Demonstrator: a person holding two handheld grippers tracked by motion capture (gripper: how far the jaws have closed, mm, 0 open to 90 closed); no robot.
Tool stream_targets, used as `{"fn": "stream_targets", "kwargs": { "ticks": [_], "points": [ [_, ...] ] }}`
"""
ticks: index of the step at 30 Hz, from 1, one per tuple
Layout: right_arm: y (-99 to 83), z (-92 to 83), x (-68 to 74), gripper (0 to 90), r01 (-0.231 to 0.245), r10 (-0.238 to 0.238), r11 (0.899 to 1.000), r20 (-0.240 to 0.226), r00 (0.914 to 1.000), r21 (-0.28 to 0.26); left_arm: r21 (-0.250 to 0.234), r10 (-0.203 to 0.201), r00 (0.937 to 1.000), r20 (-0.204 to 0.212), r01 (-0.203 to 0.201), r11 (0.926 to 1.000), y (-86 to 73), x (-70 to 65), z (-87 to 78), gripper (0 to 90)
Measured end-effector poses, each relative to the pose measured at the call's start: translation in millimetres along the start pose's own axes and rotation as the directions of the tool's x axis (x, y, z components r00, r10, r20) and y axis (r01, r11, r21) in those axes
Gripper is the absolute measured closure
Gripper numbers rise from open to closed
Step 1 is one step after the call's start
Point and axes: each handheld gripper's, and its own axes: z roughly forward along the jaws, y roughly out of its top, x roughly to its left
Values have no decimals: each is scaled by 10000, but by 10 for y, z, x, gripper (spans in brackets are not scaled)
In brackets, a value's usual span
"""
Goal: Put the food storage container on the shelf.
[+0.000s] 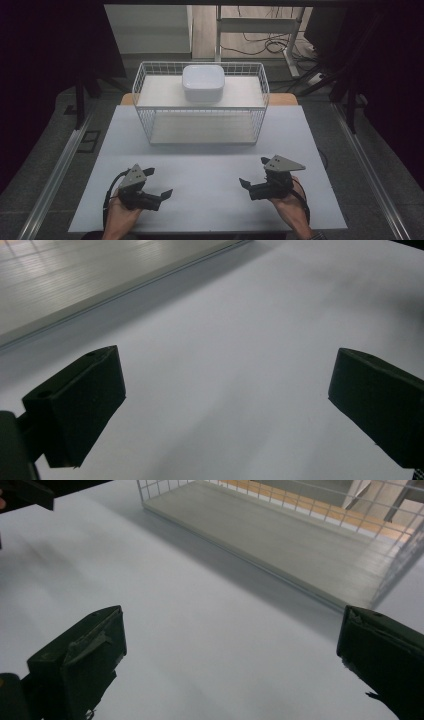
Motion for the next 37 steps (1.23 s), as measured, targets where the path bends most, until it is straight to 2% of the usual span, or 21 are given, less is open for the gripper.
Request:
{"fn": "stream_targets", "kwargs": {
  "ticks": [7, 15, 20, 25, 32, 37],
  "points": [
    [-172, -143, -34, 0, -219, 216, 9997, 305, 9993, 87, 132, -235, 9997, -101, 237, 9996, -119, -10, -108, 13],
    [-362, -289, -47, 0, -554, 542, 9983, 571, 9969, 192, 503, -277, 9986, -447, 299, 9983, -270, -28, -182, 13],
    [-521, -340, -25, 0, -579, 532, 9965, 782, 9955, 597, 788, -379, 9976, -580, 424, 9960, -341, -23, -191, 13],
    [-649, -357, -47, 0, -967, 896, 9912, 787, 9929, 906, 1213, -421, 9977, -539, 484, 9914, -373, -35, -158, 11],
    [-752, -322, -44, 0, -1125, 994, 9774, 803, 9918, 1791, 1808, -522, 9975, -484, 601, 9817, -401, -25, -90, 10],
    [-776, -303, -62, 0, -1203, 1069, 9731, 778, 9912, 1965, 2017, -405, 9979, -504, 499, 9782, -398, -35, -65, 12]
  ]
}}
